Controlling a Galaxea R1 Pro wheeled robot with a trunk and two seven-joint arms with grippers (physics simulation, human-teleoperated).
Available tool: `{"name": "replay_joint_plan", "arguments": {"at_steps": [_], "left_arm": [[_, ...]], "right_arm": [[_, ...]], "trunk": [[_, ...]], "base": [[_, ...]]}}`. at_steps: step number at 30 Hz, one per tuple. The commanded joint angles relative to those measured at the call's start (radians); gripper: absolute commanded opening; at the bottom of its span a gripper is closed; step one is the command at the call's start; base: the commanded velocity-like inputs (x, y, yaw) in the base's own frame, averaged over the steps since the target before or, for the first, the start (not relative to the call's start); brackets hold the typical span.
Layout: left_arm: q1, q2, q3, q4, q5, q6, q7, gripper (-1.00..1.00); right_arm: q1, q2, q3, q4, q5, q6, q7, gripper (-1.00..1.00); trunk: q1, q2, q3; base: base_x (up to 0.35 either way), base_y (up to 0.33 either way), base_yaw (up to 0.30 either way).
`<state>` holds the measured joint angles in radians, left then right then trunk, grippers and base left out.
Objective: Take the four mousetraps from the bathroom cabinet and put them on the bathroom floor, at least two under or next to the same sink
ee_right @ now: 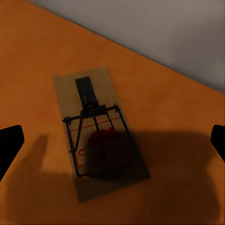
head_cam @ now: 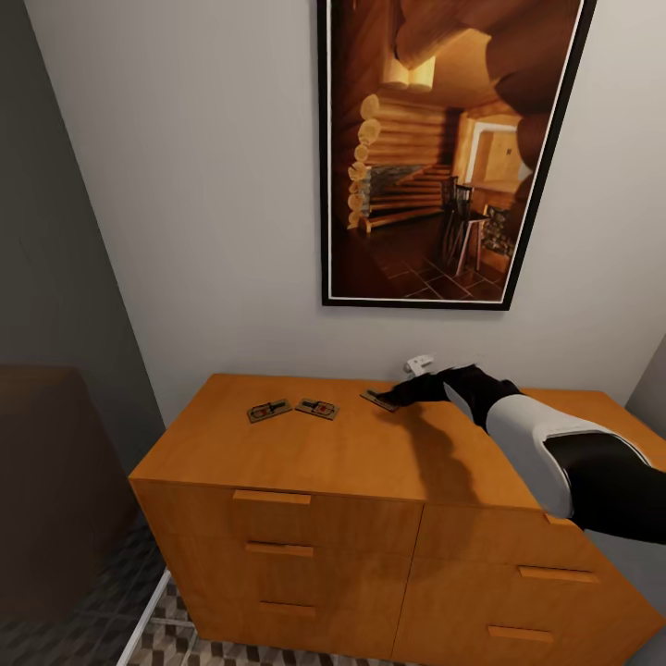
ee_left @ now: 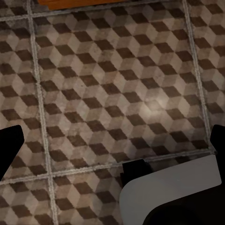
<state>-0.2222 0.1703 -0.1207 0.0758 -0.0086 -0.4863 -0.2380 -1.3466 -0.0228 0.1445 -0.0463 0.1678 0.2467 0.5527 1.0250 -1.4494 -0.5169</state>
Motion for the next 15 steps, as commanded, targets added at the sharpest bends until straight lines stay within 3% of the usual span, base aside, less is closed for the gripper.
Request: {"name": "replay_joint_plan", "arguments": {"at_steps": [1,9,15], "left_arm": [[-0.002,0.000,-0.005,0.004,-0.001,-0.008,0.000,1.00],[-0.002,0.000,-0.005,0.004,-0.001,-0.008,0.000,1.00],[-0.002,0.000,-0.005,0.004,-0.001,-0.008,0.000,1.00]], "right_arm": [[0.000,0.006,0.007,0.003,0.001,0.005,-0.001,1.00],[0.000,0.034,0.006,0.022,0.000,0.005,-0.043,1.00],[0.000,0.038,0.006,0.023,-0.006,0.005,-0.048,1.00]], "trunk": [[0.000,-0.001,-0.001],[0.000,-0.001,-0.001],[0.000,-0.001,-0.001]], "base": [[0.000,0.000,0.000],[0.000,0.000,0.000],[0.000,0.000,0.000]]}}
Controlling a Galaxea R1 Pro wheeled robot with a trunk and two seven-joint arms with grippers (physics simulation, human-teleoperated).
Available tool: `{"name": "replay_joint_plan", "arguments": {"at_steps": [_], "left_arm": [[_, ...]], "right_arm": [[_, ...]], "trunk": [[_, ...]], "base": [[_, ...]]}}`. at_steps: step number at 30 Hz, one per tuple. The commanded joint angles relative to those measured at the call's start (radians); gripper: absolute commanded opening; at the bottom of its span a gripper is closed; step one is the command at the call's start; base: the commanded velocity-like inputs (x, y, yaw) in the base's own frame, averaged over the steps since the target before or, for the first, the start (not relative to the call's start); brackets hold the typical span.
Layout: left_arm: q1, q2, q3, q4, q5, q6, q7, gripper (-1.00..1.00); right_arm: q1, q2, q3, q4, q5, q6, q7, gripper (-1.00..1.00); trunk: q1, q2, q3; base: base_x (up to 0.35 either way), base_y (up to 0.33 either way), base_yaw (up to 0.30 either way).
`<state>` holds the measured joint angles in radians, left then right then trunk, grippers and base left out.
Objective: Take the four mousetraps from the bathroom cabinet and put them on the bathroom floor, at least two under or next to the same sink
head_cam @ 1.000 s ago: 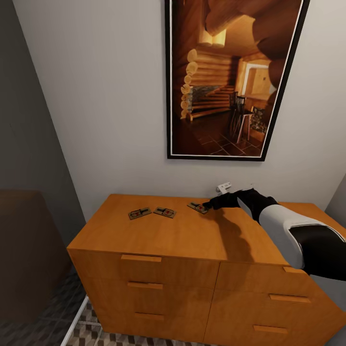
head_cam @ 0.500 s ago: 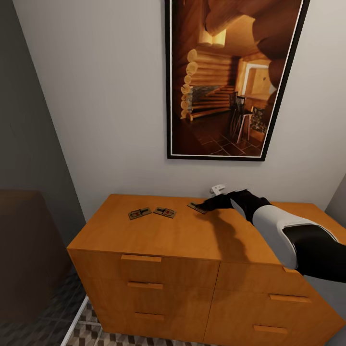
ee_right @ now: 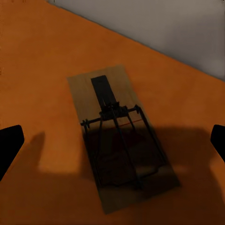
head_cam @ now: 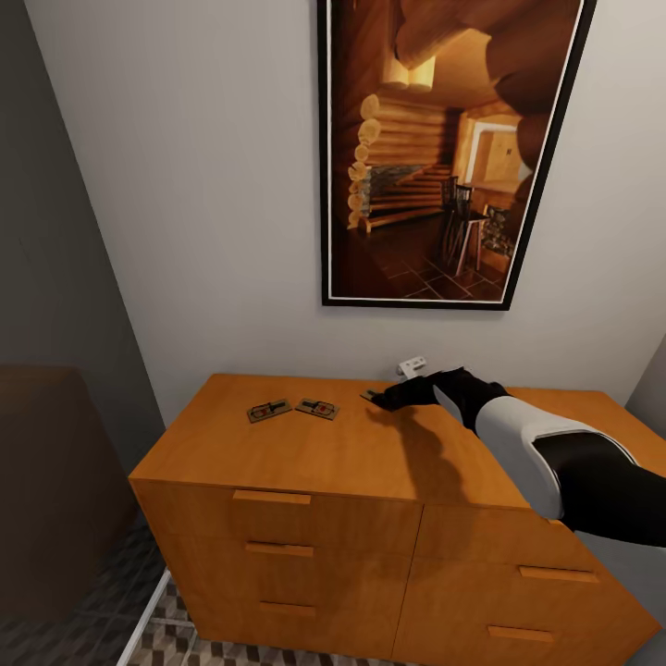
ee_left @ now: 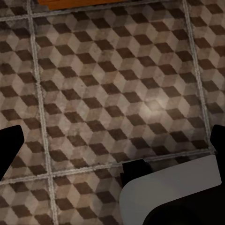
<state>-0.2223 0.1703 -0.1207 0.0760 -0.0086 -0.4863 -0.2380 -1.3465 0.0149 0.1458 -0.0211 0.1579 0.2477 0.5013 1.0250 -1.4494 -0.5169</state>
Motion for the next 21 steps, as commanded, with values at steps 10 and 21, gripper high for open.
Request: {"name": "replay_joint_plan", "arguments": {"at_steps": [10,21], "left_arm": [[-0.002,0.000,-0.005,0.004,-0.001,-0.008,0.000,1.00],[-0.002,0.000,-0.005,0.004,-0.001,-0.008,0.000,1.00]], "right_arm": [[0.000,-0.001,0.005,-0.001,-0.016,0.004,0.001,1.00],[0.000,-0.001,0.005,-0.001,-0.020,0.004,-0.002,1.00]], "trunk": [[0.000,-0.001,-0.001],[0.000,-0.001,-0.001]], "base": [[0.000,0.000,0.000],[0.000,0.000,0.000]]}}
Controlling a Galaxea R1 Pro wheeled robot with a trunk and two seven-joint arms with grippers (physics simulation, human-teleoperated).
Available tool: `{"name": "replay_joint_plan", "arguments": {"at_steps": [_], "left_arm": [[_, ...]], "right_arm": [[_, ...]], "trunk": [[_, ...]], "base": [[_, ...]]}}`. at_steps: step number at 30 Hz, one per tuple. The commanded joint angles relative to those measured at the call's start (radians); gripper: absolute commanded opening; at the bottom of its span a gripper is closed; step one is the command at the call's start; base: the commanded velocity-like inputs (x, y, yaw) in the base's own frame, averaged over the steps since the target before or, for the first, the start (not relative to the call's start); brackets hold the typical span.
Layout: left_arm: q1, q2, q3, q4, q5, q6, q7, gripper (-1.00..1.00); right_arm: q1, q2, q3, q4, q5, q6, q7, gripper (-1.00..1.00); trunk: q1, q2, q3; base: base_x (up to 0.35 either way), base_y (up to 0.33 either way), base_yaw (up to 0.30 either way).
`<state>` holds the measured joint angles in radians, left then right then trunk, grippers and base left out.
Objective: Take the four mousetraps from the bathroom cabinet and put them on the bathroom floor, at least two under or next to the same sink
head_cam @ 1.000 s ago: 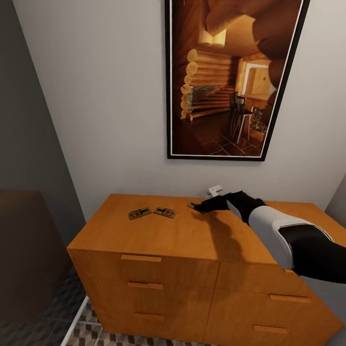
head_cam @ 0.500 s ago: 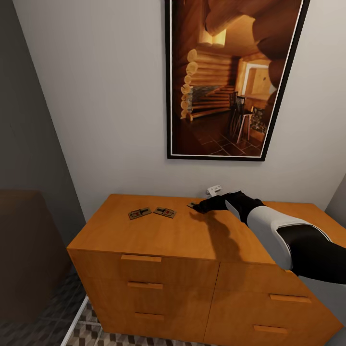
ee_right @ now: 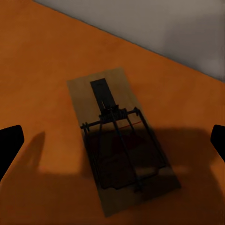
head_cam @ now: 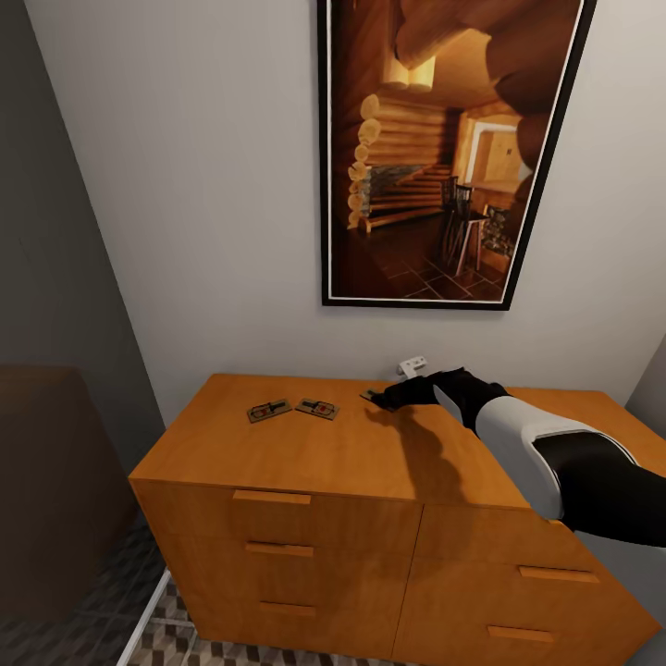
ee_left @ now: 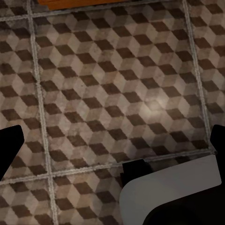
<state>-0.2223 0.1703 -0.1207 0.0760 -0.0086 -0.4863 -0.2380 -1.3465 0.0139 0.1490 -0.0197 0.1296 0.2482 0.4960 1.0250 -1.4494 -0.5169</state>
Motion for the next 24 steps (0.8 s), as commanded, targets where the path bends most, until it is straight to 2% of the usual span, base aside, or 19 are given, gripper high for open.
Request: {"name": "replay_joint_plan", "arguments": {"at_steps": [1,10,24], "left_arm": [[-0.002,0.000,-0.005,0.004,-0.001,-0.008,0.000,1.00],[-0.002,-0.001,-0.005,0.004,-0.001,-0.008,0.000,1.00],[-0.002,-0.002,-0.005,0.004,-0.002,-0.008,0.000,1.00]], "right_arm": [[0.000,0.000,0.001,-0.002,0.008,0.003,0.002,1.00],[0.001,0.000,0.001,-0.002,0.007,0.003,-0.031,1.00],[0.003,-0.004,0.001,-0.002,0.005,0.003,-0.035,1.00]], "trunk": [[0.000,-0.001,-0.001],[0.000,-0.001,-0.001],[0.000,-0.001,-0.001]], "base": [[0.000,0.000,0.000],[0.000,0.000,0.000],[0.000,0.000,0.000]]}}
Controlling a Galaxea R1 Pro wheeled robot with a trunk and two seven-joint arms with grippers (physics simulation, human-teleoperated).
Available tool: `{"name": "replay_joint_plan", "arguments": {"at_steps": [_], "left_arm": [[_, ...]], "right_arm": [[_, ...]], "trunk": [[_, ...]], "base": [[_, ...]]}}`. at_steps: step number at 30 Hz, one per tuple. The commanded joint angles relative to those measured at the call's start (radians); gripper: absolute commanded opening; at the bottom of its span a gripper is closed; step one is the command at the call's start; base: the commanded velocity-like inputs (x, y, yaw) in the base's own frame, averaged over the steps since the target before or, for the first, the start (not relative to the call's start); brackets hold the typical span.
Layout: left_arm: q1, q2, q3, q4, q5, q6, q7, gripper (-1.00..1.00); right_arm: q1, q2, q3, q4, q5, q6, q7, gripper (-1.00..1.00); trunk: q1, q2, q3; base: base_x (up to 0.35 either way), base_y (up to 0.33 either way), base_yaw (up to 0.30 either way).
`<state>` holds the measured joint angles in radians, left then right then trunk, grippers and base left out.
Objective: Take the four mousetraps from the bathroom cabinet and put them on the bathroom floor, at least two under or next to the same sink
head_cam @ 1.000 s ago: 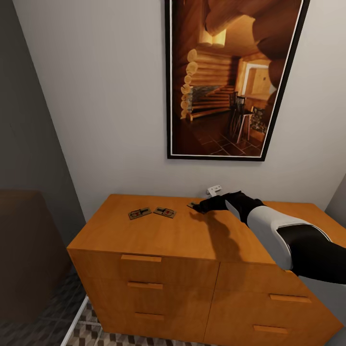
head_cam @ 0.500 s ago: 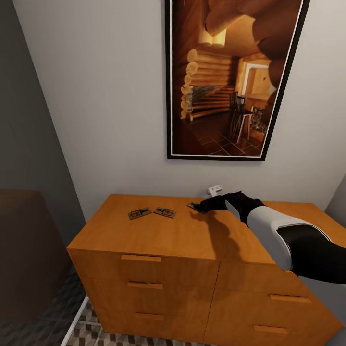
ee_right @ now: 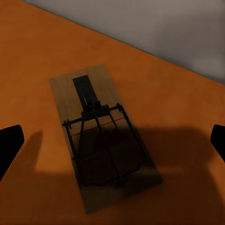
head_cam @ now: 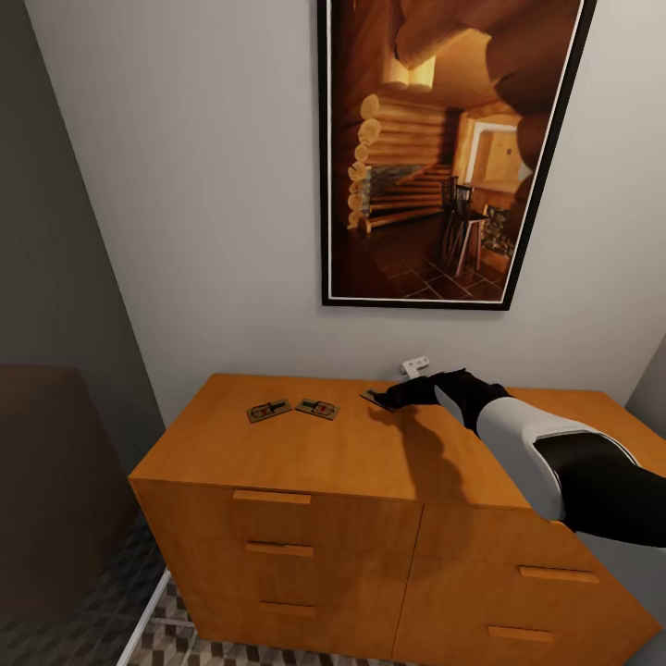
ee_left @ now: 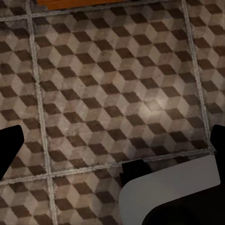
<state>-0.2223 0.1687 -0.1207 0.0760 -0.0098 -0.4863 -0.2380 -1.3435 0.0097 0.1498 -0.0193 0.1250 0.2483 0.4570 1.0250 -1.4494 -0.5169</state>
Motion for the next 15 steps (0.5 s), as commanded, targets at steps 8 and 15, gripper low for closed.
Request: {"name": "replay_joint_plan", "arguments": {"at_steps": [8,15], "left_arm": [[-0.002,0.000,-0.005,0.003,-0.001,-0.008,0.000,1.00],[-0.002,0.000,-0.005,0.002,-0.001,-0.008,0.000,1.00]], "right_arm": [[0.000,0.001,0.000,-0.002,0.010,0.004,-0.006,1.00],[0.000,0.006,0.000,-0.002,0.009,0.005,-0.064,1.00]], "trunk": [[0.000,-0.001,-0.001],[0.000,-0.001,-0.001]], "base": [[0.000,0.000,0.000],[0.000,0.000,0.000]]}}
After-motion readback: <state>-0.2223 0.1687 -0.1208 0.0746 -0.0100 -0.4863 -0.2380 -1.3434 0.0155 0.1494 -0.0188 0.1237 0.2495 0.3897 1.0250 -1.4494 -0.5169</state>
